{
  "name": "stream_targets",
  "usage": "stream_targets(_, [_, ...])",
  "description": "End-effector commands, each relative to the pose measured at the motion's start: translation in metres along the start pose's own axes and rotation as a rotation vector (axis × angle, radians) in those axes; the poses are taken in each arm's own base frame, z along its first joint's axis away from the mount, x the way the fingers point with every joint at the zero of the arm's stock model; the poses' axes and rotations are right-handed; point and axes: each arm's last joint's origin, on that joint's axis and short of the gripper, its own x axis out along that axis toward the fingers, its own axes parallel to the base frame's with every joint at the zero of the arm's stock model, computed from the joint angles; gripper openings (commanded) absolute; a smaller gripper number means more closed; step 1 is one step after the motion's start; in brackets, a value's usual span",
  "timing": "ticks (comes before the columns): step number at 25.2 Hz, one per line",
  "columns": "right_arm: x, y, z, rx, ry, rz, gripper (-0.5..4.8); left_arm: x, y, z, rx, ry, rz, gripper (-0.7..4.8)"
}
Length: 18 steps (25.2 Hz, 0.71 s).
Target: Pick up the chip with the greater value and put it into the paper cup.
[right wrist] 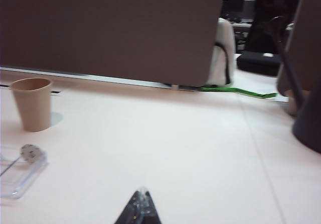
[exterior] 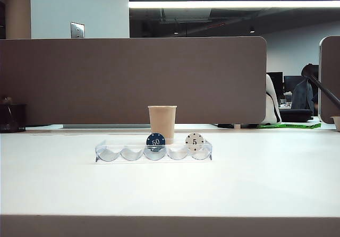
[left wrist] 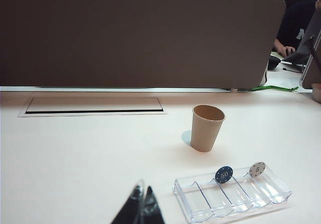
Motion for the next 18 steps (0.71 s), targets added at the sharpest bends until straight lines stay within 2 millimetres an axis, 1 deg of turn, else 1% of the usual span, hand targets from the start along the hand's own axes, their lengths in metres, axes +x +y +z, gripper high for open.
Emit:
stream_targets(1, [-0.001,-0.005,0.003,-0.021,-0.029,-0.062,-0.05,0.000,-0.001,0.001,0.010,-0.011,-0.033,-0.05])
stream_targets(4, [-0.001,-0.014,0.004,-0.022,-0.044,-0.129,-0.05,-0.001,-0.001,-0.004,0.011,-0.013,-0.055,-0.05])
stream_targets(8, [-0.002,-0.021,-0.002,0.023,-0.046,-0.073,-0.05,-0.005,-0.001,-0.009,0.013,-0.033,-0.056,-0.05])
stream_targets(10, [-0.001,-0.020,-0.006,0.031,-0.037,-0.062,-0.06,-0.006,-0.001,-0.013,0.013,-0.035,-0.055,-0.05])
stream_targets(13, [-0.001,-0.019,-0.006,0.032,-0.038,-0.043,-0.06,-0.006,-0.001,-0.018,0.009,0.013,-0.052,-0.05])
stream_targets(18, [0.000,-0.019,-0.010,0.034,-0.029,-0.046,-0.06,-0.006,-0.001,-0.019,0.004,0.028,-0.051,-0.05])
